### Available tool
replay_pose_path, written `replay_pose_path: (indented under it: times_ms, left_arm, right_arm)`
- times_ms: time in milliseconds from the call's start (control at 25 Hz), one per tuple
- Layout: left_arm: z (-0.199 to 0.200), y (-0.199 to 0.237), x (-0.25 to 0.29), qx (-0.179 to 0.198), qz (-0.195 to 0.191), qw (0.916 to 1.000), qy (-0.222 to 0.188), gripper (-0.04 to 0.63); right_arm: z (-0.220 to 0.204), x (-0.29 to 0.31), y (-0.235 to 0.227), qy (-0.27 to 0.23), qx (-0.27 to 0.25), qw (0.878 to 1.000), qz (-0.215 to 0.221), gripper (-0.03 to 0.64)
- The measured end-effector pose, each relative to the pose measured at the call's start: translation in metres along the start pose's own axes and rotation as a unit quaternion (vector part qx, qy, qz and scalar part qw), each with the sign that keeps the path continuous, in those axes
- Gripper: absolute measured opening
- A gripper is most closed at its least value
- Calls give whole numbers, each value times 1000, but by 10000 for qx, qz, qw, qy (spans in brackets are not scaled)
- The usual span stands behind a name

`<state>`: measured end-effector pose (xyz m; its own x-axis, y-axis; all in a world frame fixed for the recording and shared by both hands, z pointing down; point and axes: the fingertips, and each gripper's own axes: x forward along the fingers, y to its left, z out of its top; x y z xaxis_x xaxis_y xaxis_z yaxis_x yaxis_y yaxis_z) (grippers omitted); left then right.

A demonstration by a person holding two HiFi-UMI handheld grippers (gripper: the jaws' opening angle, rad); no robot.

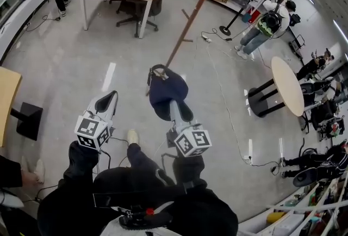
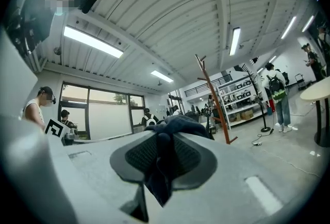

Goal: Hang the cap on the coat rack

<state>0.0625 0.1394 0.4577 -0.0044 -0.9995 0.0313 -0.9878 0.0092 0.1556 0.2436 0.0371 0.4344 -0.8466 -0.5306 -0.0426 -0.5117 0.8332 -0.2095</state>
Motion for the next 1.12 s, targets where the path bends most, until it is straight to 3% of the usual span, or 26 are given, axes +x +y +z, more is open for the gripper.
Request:
replay_pose_path:
  times_ms: [320,680,1120]
  left_arm:
    - [-5,76,14,3,374,9993,71,3]
    - [24,157,67,102,252,9996,69,3]
    - [35,212,119,61,-35,10000,58,3]
  right_arm:
    - [-17,78,10,39,55,9997,252,83]
    - [-22,172,8,-46,215,9997,100,83]
    - [-19,229,-6,-37,148,9993,-334,83]
